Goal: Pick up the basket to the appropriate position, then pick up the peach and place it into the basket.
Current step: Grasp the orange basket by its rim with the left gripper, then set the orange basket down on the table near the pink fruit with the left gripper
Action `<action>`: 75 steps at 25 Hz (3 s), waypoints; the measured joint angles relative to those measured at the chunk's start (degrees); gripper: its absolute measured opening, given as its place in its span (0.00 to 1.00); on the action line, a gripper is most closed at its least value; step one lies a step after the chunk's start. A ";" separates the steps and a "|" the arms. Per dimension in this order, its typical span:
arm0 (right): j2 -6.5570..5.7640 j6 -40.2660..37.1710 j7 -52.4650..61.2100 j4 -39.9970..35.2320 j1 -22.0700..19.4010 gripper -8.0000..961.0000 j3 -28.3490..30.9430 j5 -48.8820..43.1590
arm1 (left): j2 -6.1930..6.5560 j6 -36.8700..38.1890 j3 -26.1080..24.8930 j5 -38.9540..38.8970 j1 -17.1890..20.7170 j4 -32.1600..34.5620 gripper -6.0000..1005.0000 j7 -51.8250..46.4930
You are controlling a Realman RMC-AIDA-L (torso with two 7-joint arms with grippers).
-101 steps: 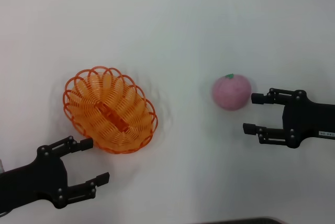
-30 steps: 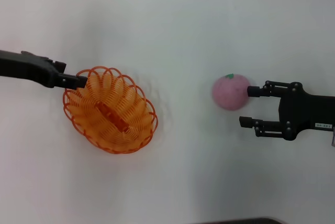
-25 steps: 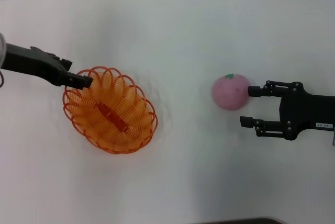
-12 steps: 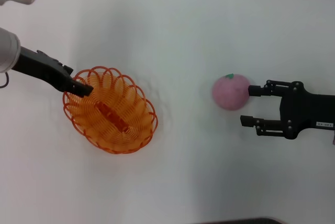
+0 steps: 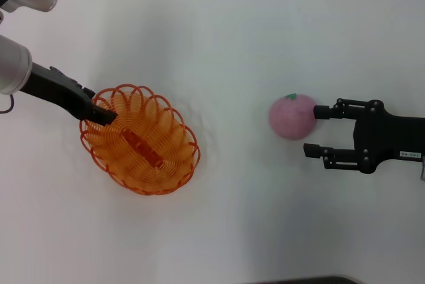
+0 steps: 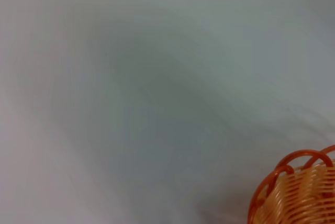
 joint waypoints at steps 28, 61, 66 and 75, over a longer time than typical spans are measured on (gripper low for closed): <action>0.00 0.14 0.00 -0.09 0.58 0.80 0.00 0.23 | 1.01 5.84 -2.73 1.19 -2.96 0.12 0.11 -13.64; 0.00 0.23 0.00 -0.09 1.28 0.80 0.71 0.44 | -2.51 13.72 -20.93 -8.05 6.60 2.34 0.07 -22.13; 0.13 0.21 -0.16 -0.09 1.30 0.80 1.33 0.39 | -2.70 11.27 -20.21 -12.77 10.08 2.16 0.07 -22.61; 0.13 0.20 -0.25 -0.09 1.66 0.80 2.38 0.44 | -2.91 6.49 -17.39 -15.75 14.39 0.79 0.07 -22.79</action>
